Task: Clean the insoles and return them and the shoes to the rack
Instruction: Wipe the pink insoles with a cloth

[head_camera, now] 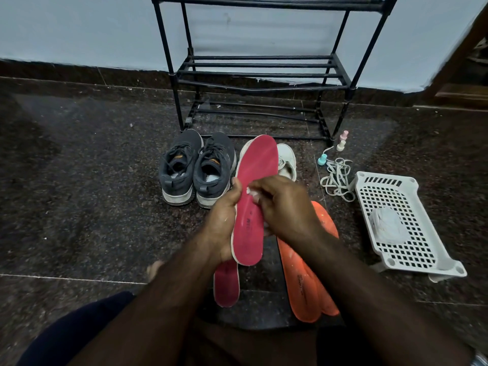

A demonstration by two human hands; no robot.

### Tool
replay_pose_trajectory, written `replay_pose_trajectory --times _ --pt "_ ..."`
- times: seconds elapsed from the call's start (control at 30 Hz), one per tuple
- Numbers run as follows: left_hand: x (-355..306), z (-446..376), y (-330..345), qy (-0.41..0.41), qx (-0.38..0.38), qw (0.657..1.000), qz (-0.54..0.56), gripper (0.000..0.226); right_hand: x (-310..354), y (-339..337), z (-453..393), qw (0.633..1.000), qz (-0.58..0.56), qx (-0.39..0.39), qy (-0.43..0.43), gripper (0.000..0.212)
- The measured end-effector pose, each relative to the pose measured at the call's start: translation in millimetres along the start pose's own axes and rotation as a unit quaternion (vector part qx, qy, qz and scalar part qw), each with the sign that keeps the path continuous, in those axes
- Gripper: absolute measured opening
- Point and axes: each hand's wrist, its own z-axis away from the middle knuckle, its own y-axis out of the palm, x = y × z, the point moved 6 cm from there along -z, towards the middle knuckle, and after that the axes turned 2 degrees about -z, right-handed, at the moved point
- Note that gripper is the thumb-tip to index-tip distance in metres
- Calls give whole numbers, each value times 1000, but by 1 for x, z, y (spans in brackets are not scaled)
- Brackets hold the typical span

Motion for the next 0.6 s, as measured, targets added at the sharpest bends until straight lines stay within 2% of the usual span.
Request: replay_pose_trajectory --times 0.13,0.27,0.33,0.53,0.6 --pt "2 -2 -4 1 -16 999 31 66 9 11 11 999 -33 29 -7 22" --pt "3 2 2 12 -23 1000 -5 59 -12 -9 -3 998 5 -62 25 12" --pt "3 1 0 14 -40 999 -12 58 -13 -8 -2 997 15 -68 31 11" --pt "-1 0 -6 12 -80 997 -17 62 13 17 17 997 -38 68 8 11" --pt "-2 -1 -6 13 -71 997 -21 60 10 14 14 997 -40 63 19 11"
